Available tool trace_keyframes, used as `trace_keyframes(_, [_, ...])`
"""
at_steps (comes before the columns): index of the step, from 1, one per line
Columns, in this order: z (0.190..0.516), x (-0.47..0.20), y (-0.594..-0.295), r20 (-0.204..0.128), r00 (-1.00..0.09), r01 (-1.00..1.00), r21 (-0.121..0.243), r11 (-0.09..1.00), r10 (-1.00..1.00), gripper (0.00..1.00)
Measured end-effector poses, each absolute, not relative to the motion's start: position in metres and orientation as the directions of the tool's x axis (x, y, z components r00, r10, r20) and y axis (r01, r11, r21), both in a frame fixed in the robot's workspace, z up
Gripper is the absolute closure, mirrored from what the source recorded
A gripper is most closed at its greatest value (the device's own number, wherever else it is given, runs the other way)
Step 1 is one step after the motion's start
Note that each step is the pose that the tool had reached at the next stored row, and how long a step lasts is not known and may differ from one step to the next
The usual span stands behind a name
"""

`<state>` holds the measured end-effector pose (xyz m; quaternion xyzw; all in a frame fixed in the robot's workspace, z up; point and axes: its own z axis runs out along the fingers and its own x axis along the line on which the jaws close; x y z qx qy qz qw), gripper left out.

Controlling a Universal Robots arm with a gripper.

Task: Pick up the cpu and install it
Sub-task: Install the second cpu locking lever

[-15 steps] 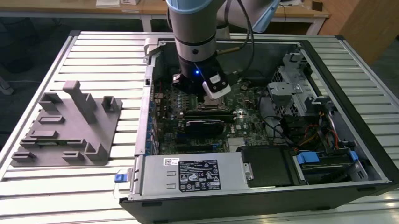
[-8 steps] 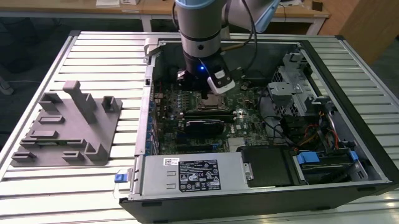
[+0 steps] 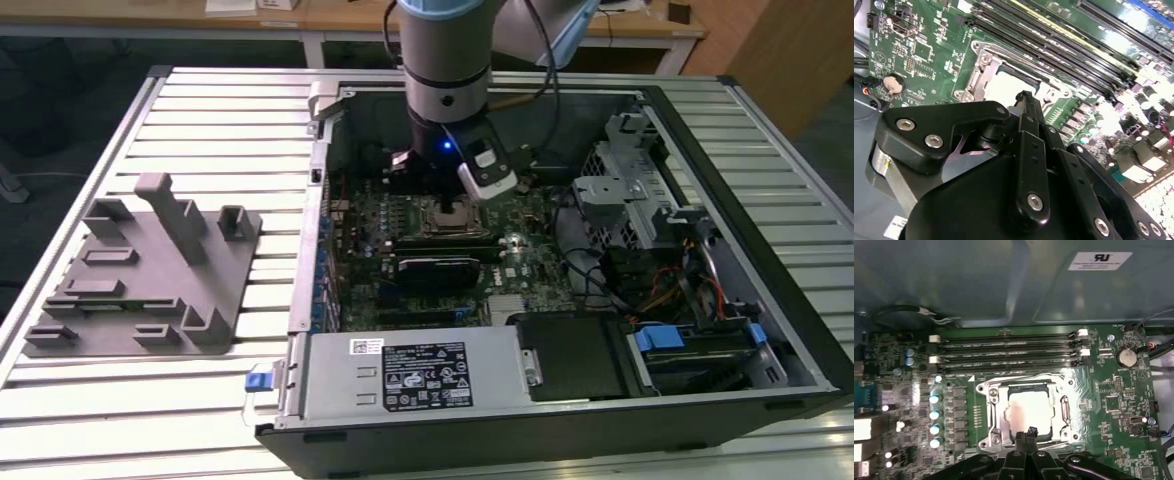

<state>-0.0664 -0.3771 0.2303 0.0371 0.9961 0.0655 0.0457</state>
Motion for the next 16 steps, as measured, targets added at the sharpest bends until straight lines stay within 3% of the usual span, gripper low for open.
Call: trace_keyframes(16, [0.224, -0.044, -0.364, -0.050, -0.996, 0.073, 0.127, 0.989, 0.080, 0.89])
